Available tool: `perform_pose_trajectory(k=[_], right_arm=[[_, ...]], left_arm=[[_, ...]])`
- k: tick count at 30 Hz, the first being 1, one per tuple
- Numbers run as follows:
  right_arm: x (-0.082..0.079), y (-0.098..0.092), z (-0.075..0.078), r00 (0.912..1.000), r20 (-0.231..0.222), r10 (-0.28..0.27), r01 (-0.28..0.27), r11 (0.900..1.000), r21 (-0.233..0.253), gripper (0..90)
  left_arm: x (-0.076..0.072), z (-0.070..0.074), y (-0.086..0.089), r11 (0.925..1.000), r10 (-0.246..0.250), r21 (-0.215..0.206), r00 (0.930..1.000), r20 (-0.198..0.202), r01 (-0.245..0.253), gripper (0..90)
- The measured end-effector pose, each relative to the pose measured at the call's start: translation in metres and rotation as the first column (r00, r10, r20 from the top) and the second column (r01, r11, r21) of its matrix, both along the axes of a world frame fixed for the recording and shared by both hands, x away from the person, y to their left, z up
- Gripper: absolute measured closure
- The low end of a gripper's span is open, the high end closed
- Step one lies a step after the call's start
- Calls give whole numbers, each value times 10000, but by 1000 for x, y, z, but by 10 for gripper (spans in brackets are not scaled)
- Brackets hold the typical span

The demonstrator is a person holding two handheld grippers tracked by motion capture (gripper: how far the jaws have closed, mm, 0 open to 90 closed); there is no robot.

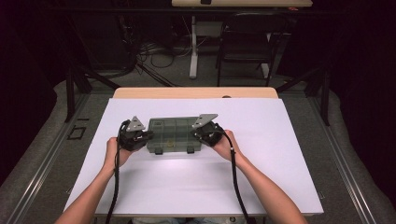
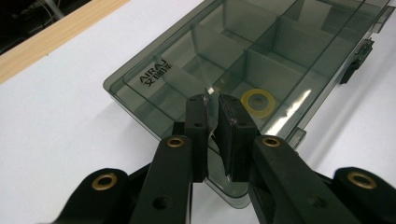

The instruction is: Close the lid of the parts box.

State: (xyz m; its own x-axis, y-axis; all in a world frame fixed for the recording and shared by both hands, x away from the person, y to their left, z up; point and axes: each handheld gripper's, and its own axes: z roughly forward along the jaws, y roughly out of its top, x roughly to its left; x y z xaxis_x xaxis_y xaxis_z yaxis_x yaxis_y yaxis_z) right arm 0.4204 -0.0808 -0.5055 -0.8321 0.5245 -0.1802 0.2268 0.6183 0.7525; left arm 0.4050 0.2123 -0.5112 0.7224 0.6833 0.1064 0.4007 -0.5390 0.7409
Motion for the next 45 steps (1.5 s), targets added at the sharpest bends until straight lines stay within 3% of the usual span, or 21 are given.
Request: perform_pose_trajectory(k=[13, 20, 29, 35, 39, 45], right_arm=[[4, 0, -10, 9987, -516, -9, -11, 9993, -381, 900], [6, -2, -14, 9976, -697, -28, 22, 10000, -96, 900], [6, -5, -16, 9965, -835, -82, 102, 9997, 237, 900], [4, -3, -14, 9977, -672, -112, 112, 9999, -13, 900], [4, -3, -14, 9977, -666, -124, 120, 9999, -71, 895], [1, -10, -12, 9983, -556, -154, 171, 9994, 311, 702]], left_arm=[[-1, -11, -3, 9999, 22, 123, 10000, -7, -22, 825], [-4, -16, 0, 9993, 110, -360, 9999, 104, -106, 838], [-6, -17, -4, 9995, 70, -296, 9995, 307, -61, 823], [-12, -21, -3, 9973, 328, -683, 9975, 623, -285, 648], [-13, -20, -1, 9953, 551, -830, 9968, 583, -502, 521], [-16, -17, 0, 9951, 661, -774, 9966, 490, -622, 341]])
